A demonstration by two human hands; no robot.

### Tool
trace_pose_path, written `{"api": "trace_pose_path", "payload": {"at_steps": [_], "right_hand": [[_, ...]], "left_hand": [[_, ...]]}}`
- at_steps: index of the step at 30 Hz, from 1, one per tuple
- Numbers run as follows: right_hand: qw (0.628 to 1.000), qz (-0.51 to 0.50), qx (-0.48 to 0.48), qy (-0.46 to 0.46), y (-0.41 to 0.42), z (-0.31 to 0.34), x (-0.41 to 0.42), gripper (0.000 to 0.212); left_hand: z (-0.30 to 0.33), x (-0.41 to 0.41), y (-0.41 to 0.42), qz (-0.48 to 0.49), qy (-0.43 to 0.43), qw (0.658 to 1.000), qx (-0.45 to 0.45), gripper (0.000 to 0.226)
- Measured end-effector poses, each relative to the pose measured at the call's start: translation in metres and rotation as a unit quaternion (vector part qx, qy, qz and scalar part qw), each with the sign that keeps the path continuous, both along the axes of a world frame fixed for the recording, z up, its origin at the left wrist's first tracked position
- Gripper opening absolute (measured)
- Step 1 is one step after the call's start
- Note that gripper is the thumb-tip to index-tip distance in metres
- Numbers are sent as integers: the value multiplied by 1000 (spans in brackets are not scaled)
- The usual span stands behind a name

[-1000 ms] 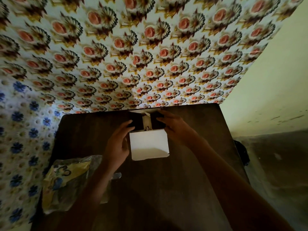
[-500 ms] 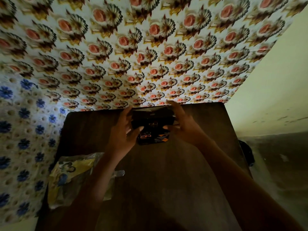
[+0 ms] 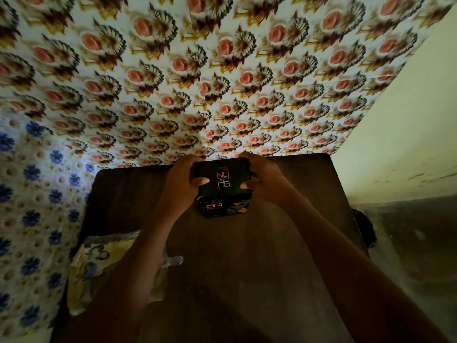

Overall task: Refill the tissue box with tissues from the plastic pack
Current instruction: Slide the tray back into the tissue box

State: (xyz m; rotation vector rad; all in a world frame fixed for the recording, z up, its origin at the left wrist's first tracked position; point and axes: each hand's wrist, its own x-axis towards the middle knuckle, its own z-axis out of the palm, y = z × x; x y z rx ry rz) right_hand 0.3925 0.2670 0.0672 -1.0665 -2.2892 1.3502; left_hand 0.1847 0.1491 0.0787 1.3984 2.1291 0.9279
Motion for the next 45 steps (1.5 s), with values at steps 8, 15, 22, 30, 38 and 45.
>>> {"api": "trace_pose_path", "payload": {"at_steps": [8,15,22,30,38,45], "right_hand": [[997,29,-46,-46,19,4,-7,69],[989,73,-2,-126,18,-2,-10,80],[987,-138,-77,22,-9,-11,21,54],[945,-328,5,-17,-28,-40,73,22],[921,-344,-168,69,-40,-50,88,48],[898,-294,-304,124,-37,-79,58,39]], "left_hand": [[-3,-14,13,11,-81,993,-90,53],[-12,-17,16,53,-138,983,-112,64],[-12,-8,3,66,-325,942,-48,32],[-40,51,2,64,-360,917,-157,87],[-65,81,-3,23,-200,972,-119,93],[-89,62,-19,2,25,993,-115,100]]}}
